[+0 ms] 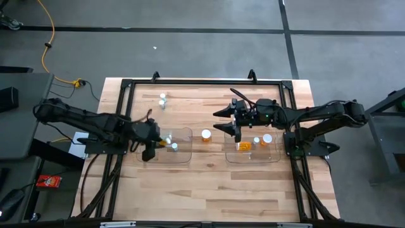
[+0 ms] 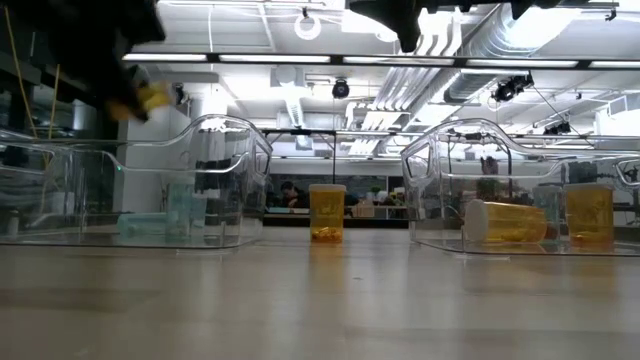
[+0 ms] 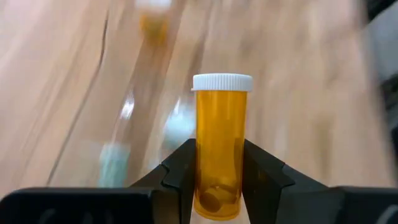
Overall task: Pick and place medicine bottles into bin by pill shape (circle, oval)
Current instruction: Put the orange tablet bottle into the left transparent bin, then put the orange capsule bottle into the right transparent bin
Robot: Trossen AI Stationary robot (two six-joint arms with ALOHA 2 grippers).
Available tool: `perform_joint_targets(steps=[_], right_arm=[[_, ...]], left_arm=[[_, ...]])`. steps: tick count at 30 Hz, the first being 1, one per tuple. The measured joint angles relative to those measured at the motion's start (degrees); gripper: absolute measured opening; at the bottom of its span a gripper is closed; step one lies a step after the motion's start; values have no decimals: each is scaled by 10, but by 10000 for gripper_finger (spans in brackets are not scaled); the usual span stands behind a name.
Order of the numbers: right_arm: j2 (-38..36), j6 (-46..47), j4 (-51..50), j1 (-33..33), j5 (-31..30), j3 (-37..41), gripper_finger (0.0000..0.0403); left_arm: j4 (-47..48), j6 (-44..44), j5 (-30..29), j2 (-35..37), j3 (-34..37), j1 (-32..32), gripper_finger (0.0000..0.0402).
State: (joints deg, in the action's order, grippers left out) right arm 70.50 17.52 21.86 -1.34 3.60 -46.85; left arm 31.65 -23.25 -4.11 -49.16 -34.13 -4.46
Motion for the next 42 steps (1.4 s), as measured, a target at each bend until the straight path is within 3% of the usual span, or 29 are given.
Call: perform_joint_targets(steps=[9, 15, 20, 27, 42], right_arm=[[0, 0, -3, -1, -7, 0, 270], [0, 0, -6, -1, -8, 0, 270], [0, 2, -11, -1, -9, 0, 270], [0, 4, -14, -1, -9, 0, 270], [0, 4, -15, -1, -9, 0, 270]], left_arm=[[-2, 30, -37, -62, 31, -16, 92], [-44, 83, 1, -137, 31, -16, 92], [-46, 75, 9, -190, 31, -16, 92], [-47, 69, 11, -205, 31, -16, 93], [-31, 54, 23, -204, 19, -16, 184]])
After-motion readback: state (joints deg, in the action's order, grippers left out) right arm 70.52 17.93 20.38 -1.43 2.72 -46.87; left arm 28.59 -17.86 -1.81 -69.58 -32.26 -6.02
